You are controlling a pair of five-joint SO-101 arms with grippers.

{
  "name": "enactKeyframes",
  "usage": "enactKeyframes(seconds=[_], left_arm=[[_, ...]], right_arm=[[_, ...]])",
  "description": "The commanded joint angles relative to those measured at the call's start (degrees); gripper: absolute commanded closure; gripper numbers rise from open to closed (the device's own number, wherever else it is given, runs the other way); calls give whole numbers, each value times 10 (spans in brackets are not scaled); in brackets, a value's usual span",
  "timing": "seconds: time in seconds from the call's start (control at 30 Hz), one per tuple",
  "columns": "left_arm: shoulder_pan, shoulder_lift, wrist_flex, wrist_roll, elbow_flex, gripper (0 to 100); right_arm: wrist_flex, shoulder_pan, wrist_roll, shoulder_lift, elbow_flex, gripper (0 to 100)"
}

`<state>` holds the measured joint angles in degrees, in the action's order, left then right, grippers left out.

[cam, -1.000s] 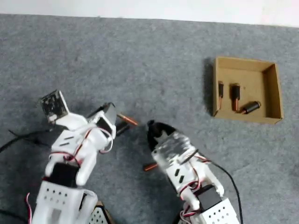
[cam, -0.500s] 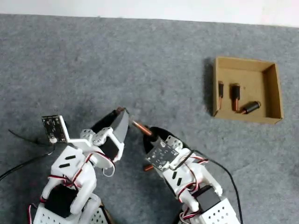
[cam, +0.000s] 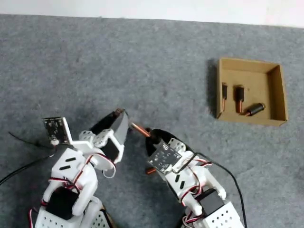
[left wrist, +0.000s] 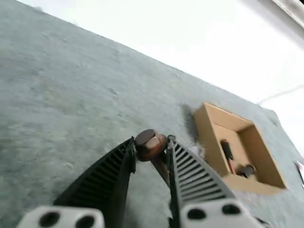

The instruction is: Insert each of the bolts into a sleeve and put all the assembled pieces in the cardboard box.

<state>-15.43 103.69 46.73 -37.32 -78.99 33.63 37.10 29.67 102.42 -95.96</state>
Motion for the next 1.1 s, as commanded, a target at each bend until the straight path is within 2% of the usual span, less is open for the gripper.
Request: enactKeyframes(seconds=[0.0, 0.27, 0.43, 0.6, 0.8, 1.07], left_arm=[[26, 7, -2, 0, -8, 996], [27, 7, -67, 0, -66, 996], [22, 7, -67, 0, -68, 996], [-19, 7, -67, 0, -69, 996], [-32, 7, -67, -9, -65, 996], [-92, 7, 18, -15, -28, 996]], right_arm=[[0, 7, 5, 15, -80, 993], [-13, 21, 5, 15, -80, 993], [-14, 21, 5, 15, -80, 993], [-14, 22, 4, 15, -80, 993], [-12, 39, 4, 9, -80, 993], [-12, 36, 4, 9, -80, 993]])
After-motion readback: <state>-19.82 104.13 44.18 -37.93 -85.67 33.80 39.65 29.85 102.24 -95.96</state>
